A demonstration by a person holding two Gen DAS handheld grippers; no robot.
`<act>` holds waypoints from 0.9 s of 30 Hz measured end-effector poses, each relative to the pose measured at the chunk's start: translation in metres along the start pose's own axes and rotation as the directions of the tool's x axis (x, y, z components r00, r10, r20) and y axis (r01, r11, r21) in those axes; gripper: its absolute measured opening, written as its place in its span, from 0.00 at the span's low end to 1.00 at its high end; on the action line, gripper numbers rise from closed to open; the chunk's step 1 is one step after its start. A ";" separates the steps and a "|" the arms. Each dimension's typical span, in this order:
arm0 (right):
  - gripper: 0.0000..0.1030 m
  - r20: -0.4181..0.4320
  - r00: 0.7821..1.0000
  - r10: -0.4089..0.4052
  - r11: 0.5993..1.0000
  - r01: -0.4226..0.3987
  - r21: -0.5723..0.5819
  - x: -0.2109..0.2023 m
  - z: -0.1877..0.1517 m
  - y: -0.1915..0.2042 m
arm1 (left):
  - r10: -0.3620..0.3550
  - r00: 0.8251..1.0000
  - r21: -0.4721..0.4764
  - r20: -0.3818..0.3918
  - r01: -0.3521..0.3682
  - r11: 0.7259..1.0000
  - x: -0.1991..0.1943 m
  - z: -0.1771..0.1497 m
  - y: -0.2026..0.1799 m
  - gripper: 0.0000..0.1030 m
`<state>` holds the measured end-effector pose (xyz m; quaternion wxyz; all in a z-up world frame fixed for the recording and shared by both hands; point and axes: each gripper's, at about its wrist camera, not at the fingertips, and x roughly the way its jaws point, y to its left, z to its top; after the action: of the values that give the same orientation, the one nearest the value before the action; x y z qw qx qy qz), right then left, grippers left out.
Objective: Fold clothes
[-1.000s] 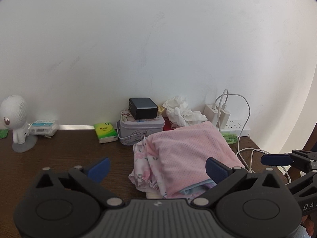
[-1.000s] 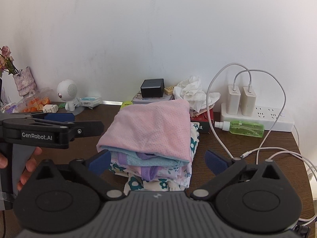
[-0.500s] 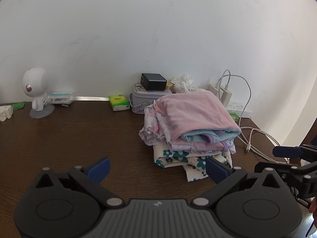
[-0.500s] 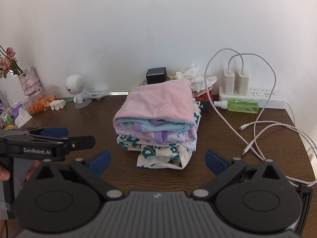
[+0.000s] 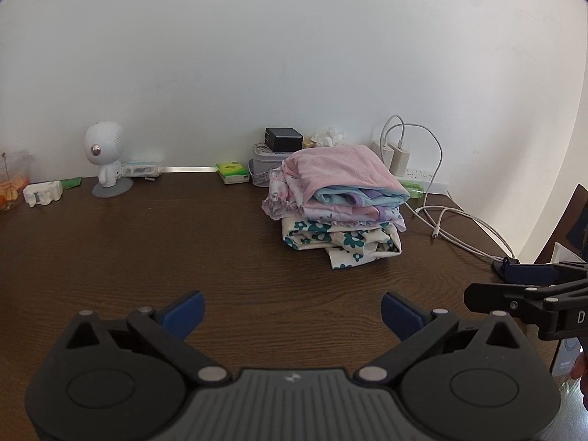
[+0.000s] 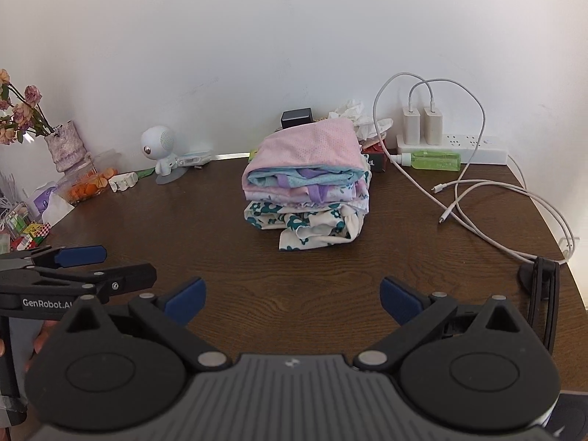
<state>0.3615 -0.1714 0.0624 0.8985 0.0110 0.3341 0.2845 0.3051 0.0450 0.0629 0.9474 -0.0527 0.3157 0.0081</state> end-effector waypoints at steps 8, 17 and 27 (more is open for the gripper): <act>1.00 -0.002 0.999 -0.036 0.999 0.036 -0.015 -0.041 -0.040 0.022 | 0.007 1.000 0.021 -0.007 -0.007 1.000 -0.040 -0.038 -0.011 1.00; 1.00 -0.018 0.998 -0.055 0.998 0.054 -0.020 -0.072 -0.094 0.036 | -0.041 0.999 0.002 -0.021 0.041 0.999 -0.081 -0.089 -0.017 1.00; 1.00 -0.038 0.998 -0.059 0.998 0.060 0.021 -0.109 -0.150 0.047 | -0.052 0.997 -0.009 -0.054 0.052 0.999 -0.120 -0.151 -0.017 1.00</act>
<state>0.1799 -0.2142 0.0205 0.9000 0.0058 0.3540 0.2543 0.1192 0.0144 0.0165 0.9381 -0.0646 0.3399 -0.0167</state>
